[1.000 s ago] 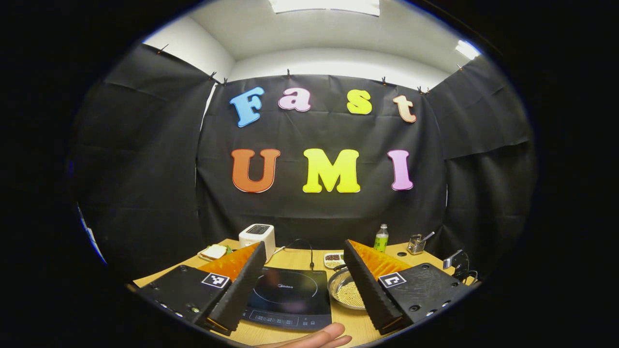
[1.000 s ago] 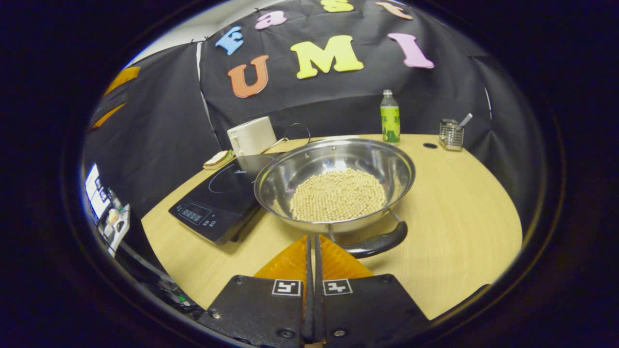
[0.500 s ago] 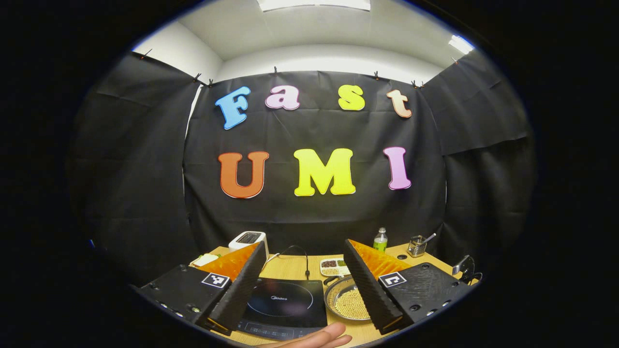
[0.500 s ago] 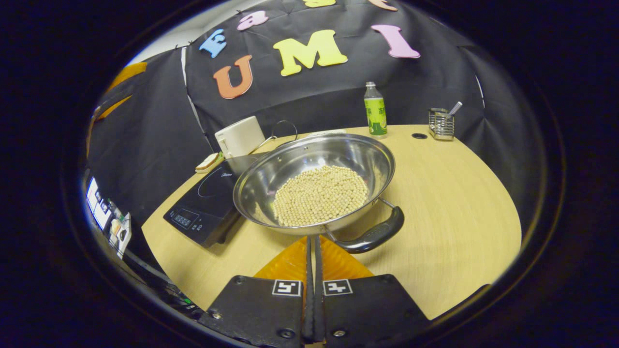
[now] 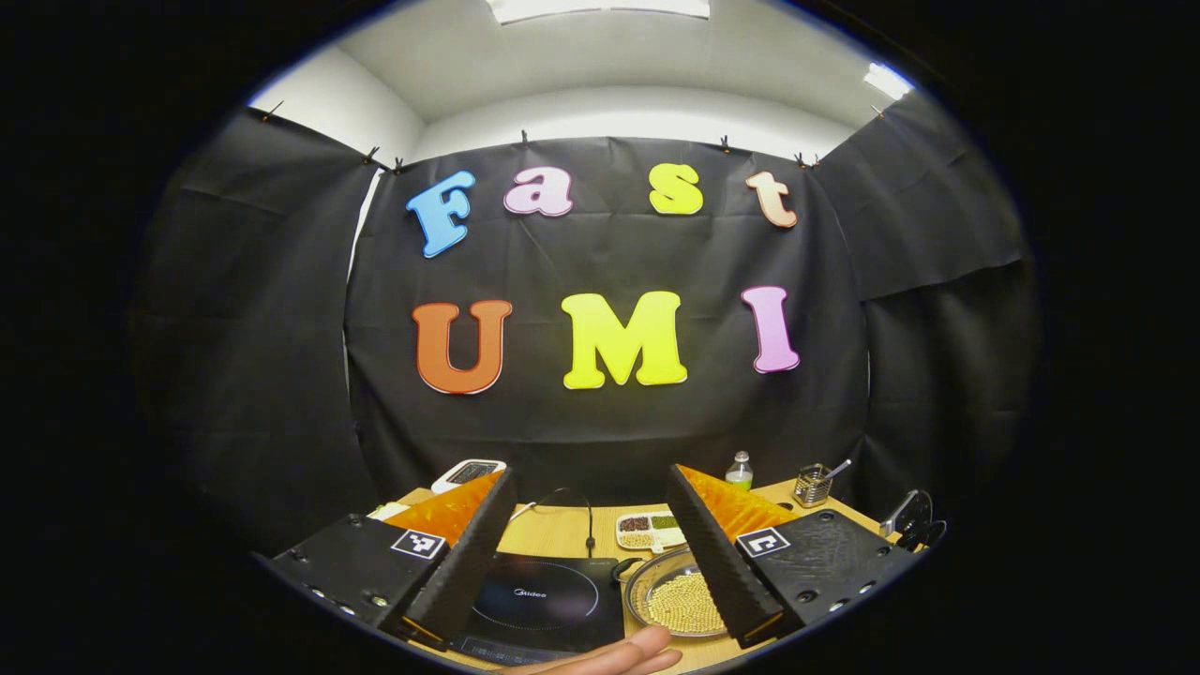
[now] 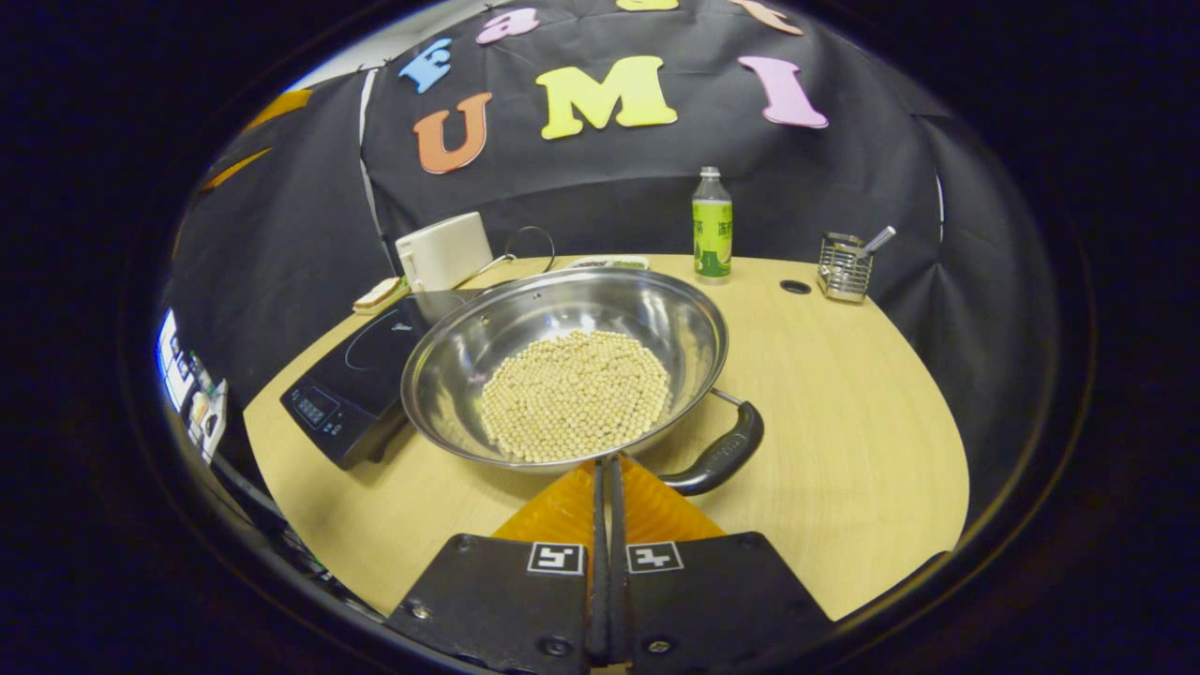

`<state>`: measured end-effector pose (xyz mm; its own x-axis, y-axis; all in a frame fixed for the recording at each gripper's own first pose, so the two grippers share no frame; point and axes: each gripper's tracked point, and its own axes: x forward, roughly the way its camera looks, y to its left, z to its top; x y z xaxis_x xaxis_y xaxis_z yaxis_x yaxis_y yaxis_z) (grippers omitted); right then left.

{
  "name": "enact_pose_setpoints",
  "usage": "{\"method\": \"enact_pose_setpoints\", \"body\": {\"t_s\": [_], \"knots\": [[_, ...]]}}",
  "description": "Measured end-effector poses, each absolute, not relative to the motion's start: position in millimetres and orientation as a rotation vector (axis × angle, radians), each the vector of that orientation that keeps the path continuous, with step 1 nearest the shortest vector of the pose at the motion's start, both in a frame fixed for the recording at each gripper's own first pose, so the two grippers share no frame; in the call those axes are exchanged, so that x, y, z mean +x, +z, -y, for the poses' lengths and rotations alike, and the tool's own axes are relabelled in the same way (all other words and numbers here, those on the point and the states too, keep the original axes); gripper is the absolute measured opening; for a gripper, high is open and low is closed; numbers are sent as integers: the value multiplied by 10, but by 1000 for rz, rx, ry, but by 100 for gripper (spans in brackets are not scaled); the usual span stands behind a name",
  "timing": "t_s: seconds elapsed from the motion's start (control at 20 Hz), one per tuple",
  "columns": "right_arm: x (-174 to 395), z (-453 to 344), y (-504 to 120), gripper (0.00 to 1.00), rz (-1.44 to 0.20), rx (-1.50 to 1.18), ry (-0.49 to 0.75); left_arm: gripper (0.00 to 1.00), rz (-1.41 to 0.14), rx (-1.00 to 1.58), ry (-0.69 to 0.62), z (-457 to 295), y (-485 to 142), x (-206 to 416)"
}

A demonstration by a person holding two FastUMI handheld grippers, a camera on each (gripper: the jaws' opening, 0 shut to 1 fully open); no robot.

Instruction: First push the handle of the pot to place it horizontally, then grasp the pot with both hands and set it on the induction cooktop.

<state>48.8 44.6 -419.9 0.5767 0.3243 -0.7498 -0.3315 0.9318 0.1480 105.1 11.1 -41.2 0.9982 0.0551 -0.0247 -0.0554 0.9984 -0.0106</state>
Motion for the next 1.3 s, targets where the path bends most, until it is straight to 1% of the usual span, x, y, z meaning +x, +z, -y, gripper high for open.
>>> {"method": "enact_pose_setpoints", "body": {"t_s": [0.1, 0.15, 0.25, 0.3, 0.4, 0.45, 0.5, 0.55, 0.6, 0.65, 0.7, 0.8, 0.85, 0.9, 0.95, 1.0, 1.05, 1.1, 1.15, 1.2, 1.3], "knots": [[556, -392, -4218, 0, -872, -26, 379, 97, -35, -21, 74, -156, -479, 1092], [592, -356, -4222, 4, -869, -31, 372, 97, -39, -25, 80, -173, -523, 1118], [661, -295, -4239, 4, -867, -36, 359, 97, -53, -27, 86, -190, -599, 1170], [682, -262, -4241, 0, -867, -35, 352, 97, -61, -23, 89, -196, -637, 1190], [745, -195, -4239, 0, -862, -35, 334, 97, -69, -22, 91, -205, -677, 1229], [782, -164, -4232, 4, -857, -37, 324, 97, -70, -27, 89, -202, -695, 1247], [805, -127, -4225, 4, -852, -39, 314, 97, -74, -32, 87, -184, -719, 1256], [834, -99, -4223, 1, -850, -40, 305, 97, -77, -35, 81, -176, -751, 1278], [855, -77, -4225, 4, -850, -39, 296, 97, -79, -36, 76, -173, -767, 1292], [882, -61, -4225, 4, -850, -38, 289, 97, -85, -35, 68, -164, -795, 1306], [918, -31, -4225, 0, -849, -41, 281, 97, -91, -37, 62, -157, -827, 1318], [978, 27, -4226, 4, -848, -45, 260, 97, -99, -49, 56, -158, -870, 1325], [1012, 46, -4229, 1, -847, -45, 251, 97, -104, -54, 53, -168, -897, 1334], [1034, 65, -4238, 1, -849, -43, 243, 97, -108, -58, 52, -185, -920, 1326], [1062, 80, -4242, 4, -850, -40, 235, 97, -110, -62, 55, -212, -934, 1326], [1081, 101, -4246, 4, -851, -39, 229, 97, -113, -66, 58, -234, -951, 1329], [1116, 118, -4248, 1, -850, -39, 220, 97, -117, -69, 61, -259, -982, 1323], [1143, 138, -4246, 4, -847, -40, 210, 97, -121, -71, 62, -273, -999, 1315], [1175, 152, -4247, 4, -843, -38, 201, 97, -126, -75, 62, -284, -1027, 1313], [1199, 165, -4254, 0, -844, -33, 193, 97, -136, -78, 59, -293, -1071, 1319], [1237, 180, -4258, 0, -843, -26, 181, 97, -153, -79, 56, -293, -1140, 1318]]}}
